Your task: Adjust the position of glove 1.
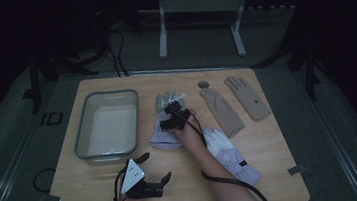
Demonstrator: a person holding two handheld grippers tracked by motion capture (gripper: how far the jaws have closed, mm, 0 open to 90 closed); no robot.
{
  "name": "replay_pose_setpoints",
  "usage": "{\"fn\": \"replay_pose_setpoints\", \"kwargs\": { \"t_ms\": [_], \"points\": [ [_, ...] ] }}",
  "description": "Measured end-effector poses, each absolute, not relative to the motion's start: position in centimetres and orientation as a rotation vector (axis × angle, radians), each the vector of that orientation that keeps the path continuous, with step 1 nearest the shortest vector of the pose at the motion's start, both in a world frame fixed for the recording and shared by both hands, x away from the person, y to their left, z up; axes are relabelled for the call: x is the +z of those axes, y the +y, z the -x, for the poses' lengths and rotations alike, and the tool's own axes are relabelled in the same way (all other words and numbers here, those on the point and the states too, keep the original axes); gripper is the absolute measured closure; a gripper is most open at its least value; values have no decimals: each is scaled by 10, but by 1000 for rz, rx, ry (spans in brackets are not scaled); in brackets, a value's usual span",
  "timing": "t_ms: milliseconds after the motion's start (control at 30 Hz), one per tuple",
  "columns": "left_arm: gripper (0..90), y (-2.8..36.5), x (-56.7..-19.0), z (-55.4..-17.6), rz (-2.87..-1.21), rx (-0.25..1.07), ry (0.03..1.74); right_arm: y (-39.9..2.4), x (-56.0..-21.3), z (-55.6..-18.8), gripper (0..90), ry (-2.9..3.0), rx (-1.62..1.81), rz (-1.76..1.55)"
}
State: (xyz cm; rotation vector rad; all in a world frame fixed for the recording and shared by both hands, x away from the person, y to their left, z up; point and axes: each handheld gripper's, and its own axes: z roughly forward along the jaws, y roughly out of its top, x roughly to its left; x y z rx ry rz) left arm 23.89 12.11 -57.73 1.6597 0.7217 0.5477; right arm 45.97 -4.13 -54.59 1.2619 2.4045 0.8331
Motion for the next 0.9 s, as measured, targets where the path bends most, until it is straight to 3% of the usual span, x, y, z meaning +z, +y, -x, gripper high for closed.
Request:
{"fn": "replay_pose_setpoints", "kwargs": {
  "t_ms": [367,533,733,900],
  "points": [
    [21,120,-577,-238,-1659,544,716,-45,-547,-466,403,2479,858,-1217],
    [21,120,-577,-239,-1659,544,718,-47,-541,-467,688,2537,872,-1191],
    [21,121,-577,-239,-1659,540,719,-51,-529,-462,781,2544,891,-1168],
    [21,121,-577,-239,-1658,540,720,-59,-511,-453,783,2532,943,-1128]
  ]
}}
